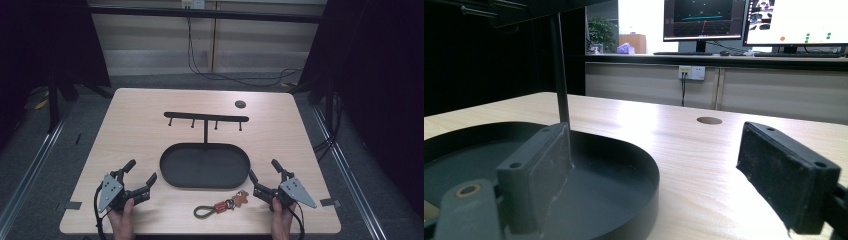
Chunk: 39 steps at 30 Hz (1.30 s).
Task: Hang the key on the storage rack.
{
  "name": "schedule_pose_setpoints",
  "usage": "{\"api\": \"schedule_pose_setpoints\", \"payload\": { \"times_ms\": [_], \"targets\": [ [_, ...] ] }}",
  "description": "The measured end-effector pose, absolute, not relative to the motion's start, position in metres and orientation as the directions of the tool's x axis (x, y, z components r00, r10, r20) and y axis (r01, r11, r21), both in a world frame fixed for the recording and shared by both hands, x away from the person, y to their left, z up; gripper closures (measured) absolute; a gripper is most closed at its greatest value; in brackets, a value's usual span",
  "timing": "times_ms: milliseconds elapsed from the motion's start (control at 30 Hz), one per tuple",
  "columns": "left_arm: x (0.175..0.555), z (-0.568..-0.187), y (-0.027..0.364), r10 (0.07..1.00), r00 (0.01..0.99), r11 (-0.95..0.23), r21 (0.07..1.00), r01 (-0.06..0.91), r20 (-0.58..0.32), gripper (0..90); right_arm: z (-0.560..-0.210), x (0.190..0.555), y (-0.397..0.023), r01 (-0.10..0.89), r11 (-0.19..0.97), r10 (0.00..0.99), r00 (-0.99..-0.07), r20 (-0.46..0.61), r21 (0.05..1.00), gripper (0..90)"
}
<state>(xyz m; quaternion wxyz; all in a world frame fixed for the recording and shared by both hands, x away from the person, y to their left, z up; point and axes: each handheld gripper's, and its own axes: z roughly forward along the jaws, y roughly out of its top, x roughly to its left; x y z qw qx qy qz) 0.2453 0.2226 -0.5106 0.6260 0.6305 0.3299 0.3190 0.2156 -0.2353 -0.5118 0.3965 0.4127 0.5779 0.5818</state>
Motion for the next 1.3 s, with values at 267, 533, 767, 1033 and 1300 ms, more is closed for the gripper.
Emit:
{"api": "schedule_pose_setpoints", "payload": {
  "times_ms": [267, 533, 767, 1033, 1300],
  "targets": [
    [0.245, -0.51, 0.223, 0.816, 0.578, -0.003, 1.0, 0.017, -0.007, 15.8, -0.512, 0.215, -0.236, 0.013, -0.02, 0.941, -0.337, 0.023, 1.0, 12.9],
    [0.245, -0.51, 0.223, 0.816, 0.577, -0.002, 1.0, 0.014, -0.006, 15.8, -0.508, 0.224, -0.235, 0.132, -0.017, 0.934, -0.352, 0.063, 0.991, 14.9],
    [0.246, -0.51, 0.223, 0.817, 0.577, -0.004, 1.0, 0.014, -0.005, 15.8, -0.499, 0.22, -0.235, 0.213, -0.014, 0.897, -0.429, 0.106, 0.977, 23.8],
    [0.245, -0.51, 0.223, 0.821, 0.571, -0.008, 1.0, 0.019, -0.005, 15.8, -0.487, 0.22, -0.23, 0.309, 0.079, 0.83, -0.546, 0.11, 0.948, 28.7],
    [0.247, -0.511, 0.221, 0.844, 0.537, 0.006, 1.0, 0.017, -0.014, 15.8, -0.481, 0.219, -0.216, 0.355, 0.218, 0.759, -0.647, 0.07, 0.909, 33.4]
  ]
}}
